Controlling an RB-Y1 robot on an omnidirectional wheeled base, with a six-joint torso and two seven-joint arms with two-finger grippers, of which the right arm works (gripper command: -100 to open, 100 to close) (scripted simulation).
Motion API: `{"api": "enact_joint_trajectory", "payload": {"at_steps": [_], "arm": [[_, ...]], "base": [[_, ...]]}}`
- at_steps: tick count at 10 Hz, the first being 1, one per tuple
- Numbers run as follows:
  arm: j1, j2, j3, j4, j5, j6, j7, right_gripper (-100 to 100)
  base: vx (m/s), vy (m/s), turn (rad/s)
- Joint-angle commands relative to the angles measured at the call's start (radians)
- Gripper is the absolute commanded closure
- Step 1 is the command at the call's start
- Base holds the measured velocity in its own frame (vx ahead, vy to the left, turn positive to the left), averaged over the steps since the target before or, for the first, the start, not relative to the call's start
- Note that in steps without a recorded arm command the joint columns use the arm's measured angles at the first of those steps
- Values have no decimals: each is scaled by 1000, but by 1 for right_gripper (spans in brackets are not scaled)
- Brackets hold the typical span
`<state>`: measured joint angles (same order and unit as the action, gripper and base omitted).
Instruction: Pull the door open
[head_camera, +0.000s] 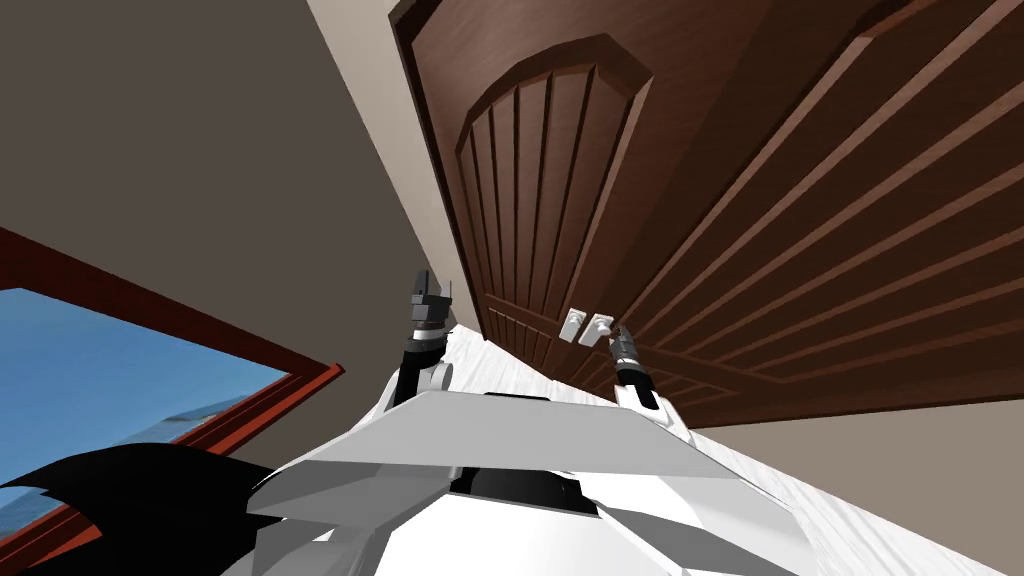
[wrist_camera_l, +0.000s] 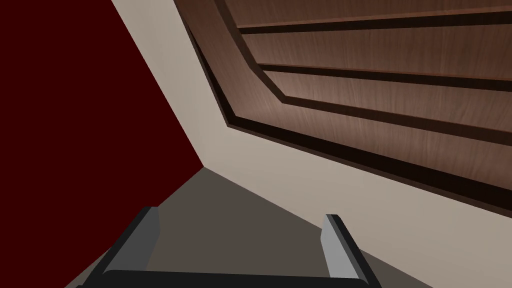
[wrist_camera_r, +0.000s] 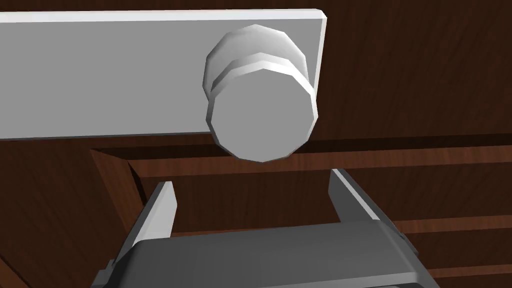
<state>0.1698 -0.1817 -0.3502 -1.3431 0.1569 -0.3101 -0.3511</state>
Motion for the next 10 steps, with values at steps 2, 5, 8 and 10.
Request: {"api": "enact_joint_trajectory", "payload": {"at_steps": [2,5,8,10], "arm": [[0,0,0,0,0,0,0,100],[0,0,0,0,0,0,0,100],[14,-6,-8,-1,-1,0,-4,-100],[22,-6,1,-8,0,-3,-10,-100]], "base": [[41,21,1],[-30,-17,-1],[-58,-11,-32],[-212,-21,-31]]}}
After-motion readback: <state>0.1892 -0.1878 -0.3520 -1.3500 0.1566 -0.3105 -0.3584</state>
